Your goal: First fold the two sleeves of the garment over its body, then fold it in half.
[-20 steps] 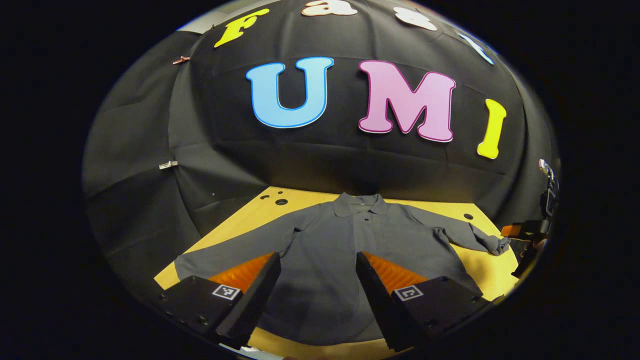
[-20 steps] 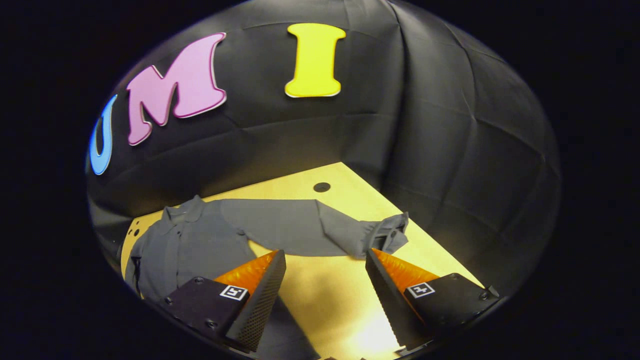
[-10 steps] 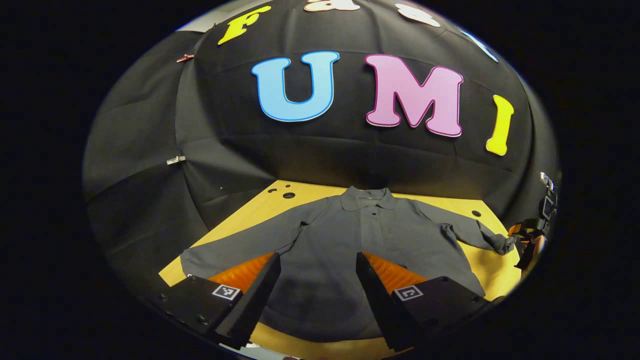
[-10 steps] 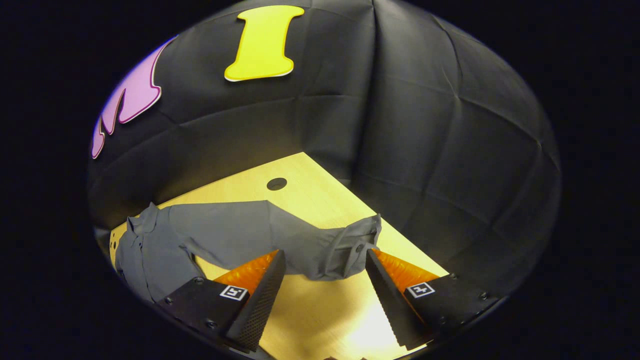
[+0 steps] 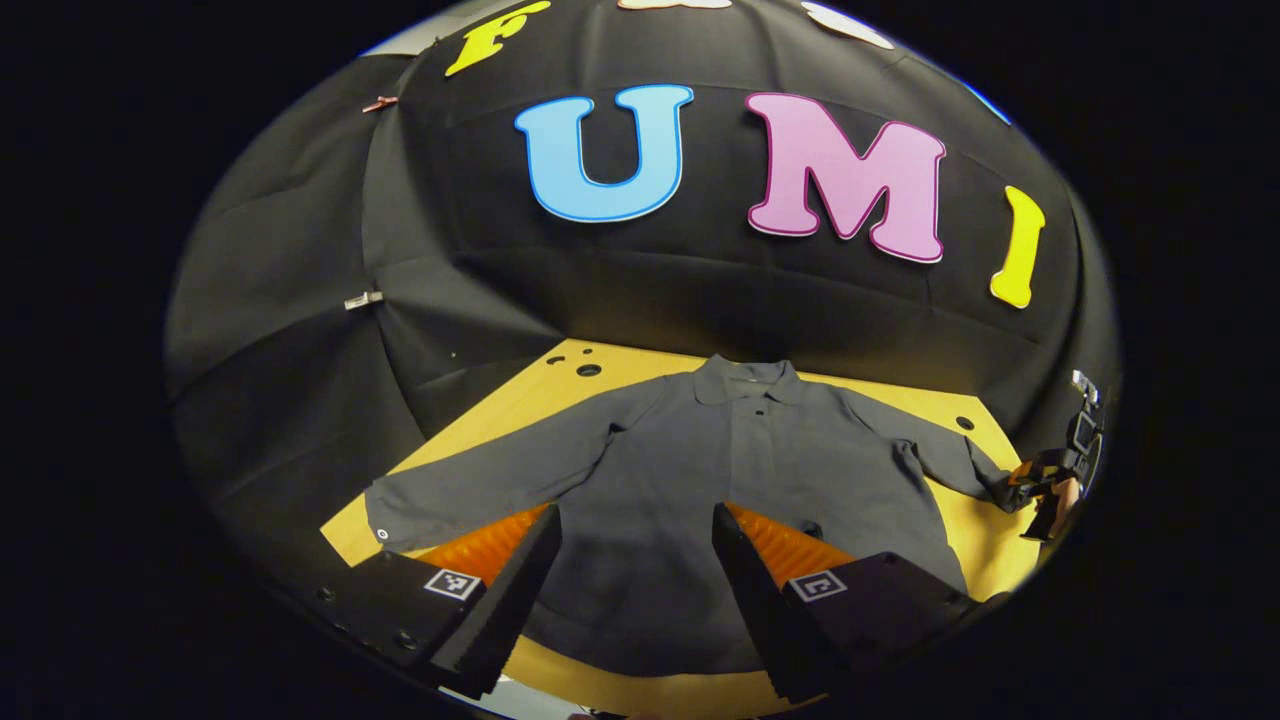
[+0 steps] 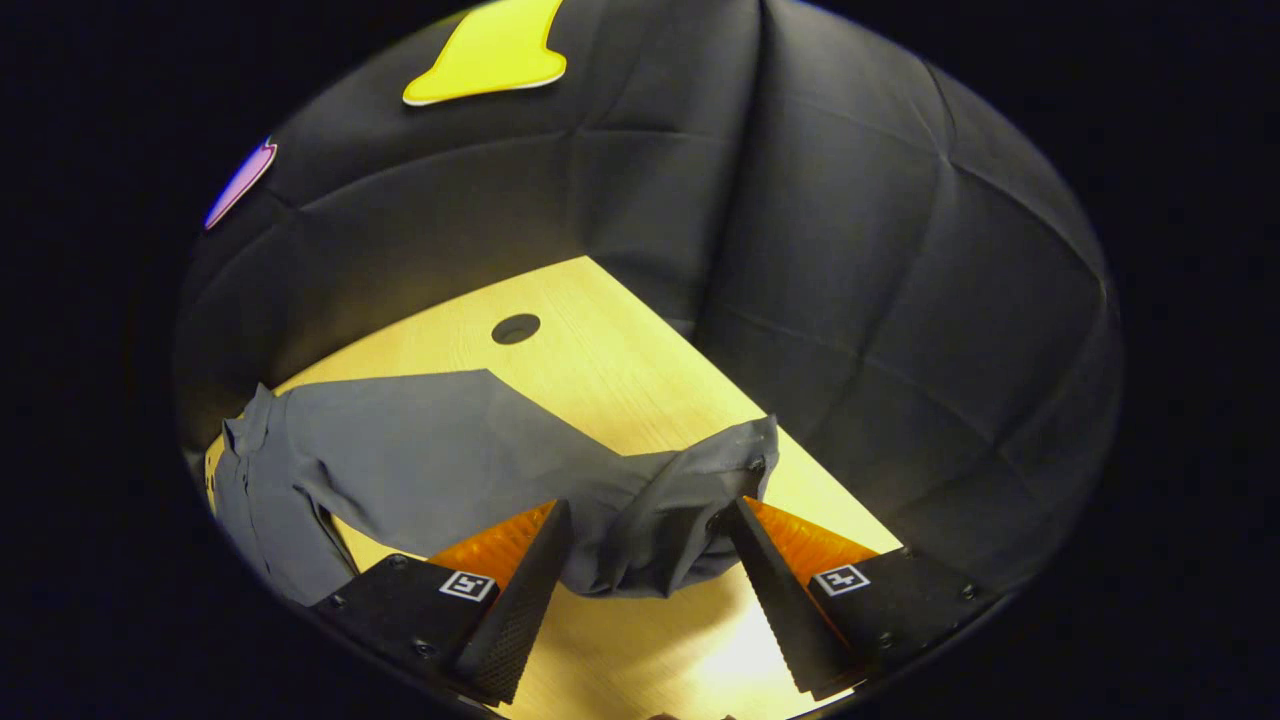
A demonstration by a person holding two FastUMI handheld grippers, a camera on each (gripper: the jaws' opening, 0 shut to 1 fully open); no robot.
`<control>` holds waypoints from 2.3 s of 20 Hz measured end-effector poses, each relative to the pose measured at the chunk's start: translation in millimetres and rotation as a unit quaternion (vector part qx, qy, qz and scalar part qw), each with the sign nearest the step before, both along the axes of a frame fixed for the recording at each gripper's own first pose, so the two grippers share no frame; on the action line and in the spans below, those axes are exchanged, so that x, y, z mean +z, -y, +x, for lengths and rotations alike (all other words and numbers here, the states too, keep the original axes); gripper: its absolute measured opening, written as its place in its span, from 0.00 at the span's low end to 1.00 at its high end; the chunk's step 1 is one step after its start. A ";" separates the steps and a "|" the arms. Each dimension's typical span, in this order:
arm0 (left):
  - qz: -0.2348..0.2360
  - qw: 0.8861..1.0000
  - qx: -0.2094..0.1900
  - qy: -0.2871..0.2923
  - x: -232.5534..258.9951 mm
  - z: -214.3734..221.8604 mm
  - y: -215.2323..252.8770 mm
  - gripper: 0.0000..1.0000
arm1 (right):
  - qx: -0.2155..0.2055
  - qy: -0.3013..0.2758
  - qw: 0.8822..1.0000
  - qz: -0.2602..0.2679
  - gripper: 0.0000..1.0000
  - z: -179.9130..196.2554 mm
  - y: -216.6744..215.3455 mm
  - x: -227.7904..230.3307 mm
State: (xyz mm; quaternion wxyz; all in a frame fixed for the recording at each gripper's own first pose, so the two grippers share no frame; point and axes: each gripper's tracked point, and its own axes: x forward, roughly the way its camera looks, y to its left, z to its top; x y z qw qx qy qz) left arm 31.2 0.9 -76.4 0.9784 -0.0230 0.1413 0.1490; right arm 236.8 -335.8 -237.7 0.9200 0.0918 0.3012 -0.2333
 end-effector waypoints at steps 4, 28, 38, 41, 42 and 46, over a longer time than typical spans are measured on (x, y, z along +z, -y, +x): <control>0.011 1.000 -0.007 0.002 3.7 7.8 6.3 0.96 | 0.008 -0.036 0.999 0.013 1.00 0.6 1.0 -24.8; -0.021 1.000 0.001 0.021 12.7 -0.6 -6.9 0.96 | 0.064 0.013 0.998 -0.021 0.06 16.7 -16.4 56.7; -0.024 0.999 -0.004 0.025 17.0 -18.9 -49.1 0.92 | 0.141 0.090 0.984 -0.061 0.06 6.9 -103.2 196.1; -0.033 0.999 -0.004 0.034 17.7 -22.8 -61.6 0.96 | 0.178 0.097 0.976 -0.075 0.06 -1.8 -129.5 227.3; -0.036 0.999 -0.003 0.037 17.1 -24.4 -66.0 0.96 | 0.192 0.097 0.974 -0.076 0.06 -5.0 -144.9 236.5; -0.051 0.998 0.017 0.046 10.0 -35.7 -89.2 0.96 | 0.247 0.100 0.961 -0.074 0.06 -13.4 -219.8 257.0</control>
